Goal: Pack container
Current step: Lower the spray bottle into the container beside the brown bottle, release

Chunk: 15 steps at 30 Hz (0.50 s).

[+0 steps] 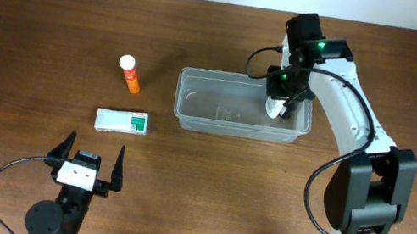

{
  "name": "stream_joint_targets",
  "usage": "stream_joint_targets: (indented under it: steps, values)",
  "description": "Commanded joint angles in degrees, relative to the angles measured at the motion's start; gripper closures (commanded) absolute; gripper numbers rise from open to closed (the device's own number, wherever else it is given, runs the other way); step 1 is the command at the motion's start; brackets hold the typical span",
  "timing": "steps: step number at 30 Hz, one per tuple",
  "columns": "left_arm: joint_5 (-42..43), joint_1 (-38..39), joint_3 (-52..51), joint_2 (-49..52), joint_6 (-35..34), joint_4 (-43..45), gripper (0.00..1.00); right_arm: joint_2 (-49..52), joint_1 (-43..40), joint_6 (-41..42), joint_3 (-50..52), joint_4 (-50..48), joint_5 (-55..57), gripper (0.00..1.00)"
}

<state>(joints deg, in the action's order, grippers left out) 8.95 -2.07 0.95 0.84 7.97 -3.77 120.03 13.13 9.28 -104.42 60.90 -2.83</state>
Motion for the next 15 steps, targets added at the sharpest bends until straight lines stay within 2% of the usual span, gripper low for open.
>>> stream_joint_targets:
  steps: [1,13,15]
  values:
    - [-0.22,-0.35,-0.44,-0.50,0.92,0.09,0.01,-0.59,0.42,0.70,0.87,-0.57,-0.11,0.79]
    - [-0.22,-0.35,-0.44,-0.50,0.92,0.09,0.01,-0.59,0.42,0.70,2.86,-2.82,-0.15,0.78]
    - [-0.22,-0.35,-0.44,-0.50,0.92,0.09,0.01,-0.59,0.42,0.70,2.86,-2.93,-0.37,0.70]
